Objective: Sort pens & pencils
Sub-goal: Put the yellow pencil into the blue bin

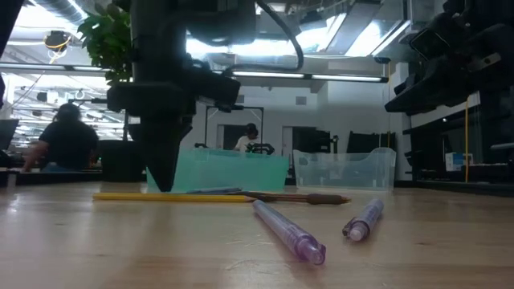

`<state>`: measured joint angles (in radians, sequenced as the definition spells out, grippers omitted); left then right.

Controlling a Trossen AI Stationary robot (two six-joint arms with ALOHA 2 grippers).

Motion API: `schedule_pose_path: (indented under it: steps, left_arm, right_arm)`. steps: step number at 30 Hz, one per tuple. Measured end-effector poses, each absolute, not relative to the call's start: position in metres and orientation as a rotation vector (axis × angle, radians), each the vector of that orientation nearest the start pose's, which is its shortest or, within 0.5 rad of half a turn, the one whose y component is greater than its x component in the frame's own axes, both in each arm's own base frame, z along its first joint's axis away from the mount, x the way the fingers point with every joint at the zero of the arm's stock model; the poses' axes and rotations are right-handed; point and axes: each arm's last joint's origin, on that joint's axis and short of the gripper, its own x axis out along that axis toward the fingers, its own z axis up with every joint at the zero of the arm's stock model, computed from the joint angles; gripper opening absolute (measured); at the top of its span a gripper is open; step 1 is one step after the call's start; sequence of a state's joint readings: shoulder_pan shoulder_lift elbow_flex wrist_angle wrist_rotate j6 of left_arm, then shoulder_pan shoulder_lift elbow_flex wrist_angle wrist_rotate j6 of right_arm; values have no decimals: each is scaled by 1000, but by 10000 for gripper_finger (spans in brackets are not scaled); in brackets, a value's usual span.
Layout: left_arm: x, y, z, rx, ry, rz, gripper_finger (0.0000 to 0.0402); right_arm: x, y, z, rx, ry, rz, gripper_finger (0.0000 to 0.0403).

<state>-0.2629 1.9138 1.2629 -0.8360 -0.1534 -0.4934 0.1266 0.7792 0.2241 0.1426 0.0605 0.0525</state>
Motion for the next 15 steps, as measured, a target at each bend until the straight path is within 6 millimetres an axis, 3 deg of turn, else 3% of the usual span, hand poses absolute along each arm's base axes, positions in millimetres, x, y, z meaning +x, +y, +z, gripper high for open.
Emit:
schedule_pose_path:
  steps: [15]
  left_arm:
    - [329,-82,131,-252,1411,197,95]
  right_arm:
    - [159,19,172,12,419,54,75]
